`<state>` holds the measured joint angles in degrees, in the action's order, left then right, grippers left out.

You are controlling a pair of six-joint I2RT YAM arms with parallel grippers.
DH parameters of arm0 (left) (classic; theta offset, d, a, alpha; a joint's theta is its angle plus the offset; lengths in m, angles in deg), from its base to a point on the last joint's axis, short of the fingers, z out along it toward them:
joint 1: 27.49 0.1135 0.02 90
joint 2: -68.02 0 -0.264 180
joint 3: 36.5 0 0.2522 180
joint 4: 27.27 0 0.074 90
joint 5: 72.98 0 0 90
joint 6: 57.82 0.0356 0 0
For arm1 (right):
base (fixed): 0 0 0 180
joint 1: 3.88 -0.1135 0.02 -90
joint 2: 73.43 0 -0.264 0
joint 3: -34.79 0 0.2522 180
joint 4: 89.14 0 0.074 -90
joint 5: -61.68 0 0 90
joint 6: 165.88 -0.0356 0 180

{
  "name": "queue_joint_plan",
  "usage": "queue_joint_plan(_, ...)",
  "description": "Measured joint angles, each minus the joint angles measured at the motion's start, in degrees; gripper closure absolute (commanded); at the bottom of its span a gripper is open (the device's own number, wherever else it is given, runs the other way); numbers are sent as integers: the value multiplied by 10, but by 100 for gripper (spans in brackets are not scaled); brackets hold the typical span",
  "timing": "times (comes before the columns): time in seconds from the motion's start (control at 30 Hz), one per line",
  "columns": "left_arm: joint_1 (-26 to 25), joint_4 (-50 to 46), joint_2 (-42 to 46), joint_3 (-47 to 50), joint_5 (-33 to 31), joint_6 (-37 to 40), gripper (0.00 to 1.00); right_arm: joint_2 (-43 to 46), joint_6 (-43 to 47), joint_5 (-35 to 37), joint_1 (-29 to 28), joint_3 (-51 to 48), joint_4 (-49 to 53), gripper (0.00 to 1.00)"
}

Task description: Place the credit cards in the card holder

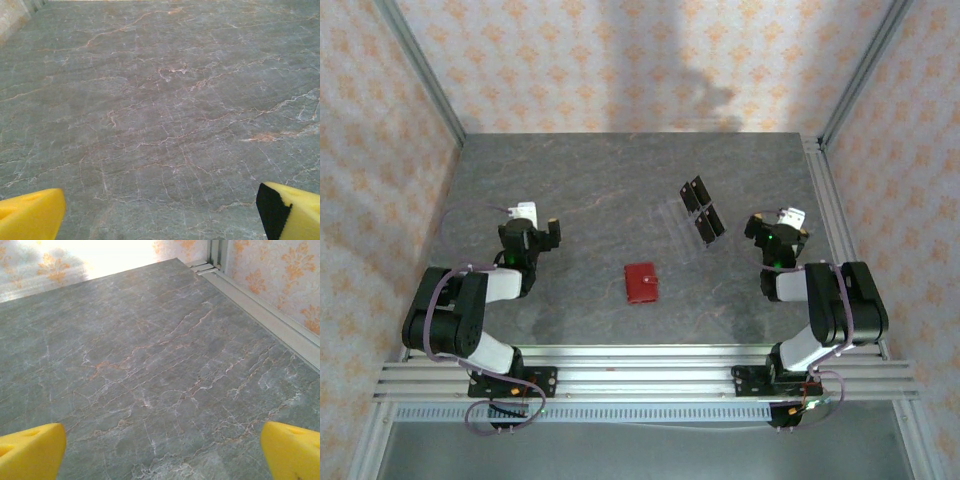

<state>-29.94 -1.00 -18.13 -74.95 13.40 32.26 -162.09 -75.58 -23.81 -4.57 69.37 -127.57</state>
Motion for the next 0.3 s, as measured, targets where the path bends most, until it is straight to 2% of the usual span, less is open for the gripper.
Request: queue_joint_plan(0.3,0,1,0,0,2,0,0,0,10,-18,0,11,18,1)
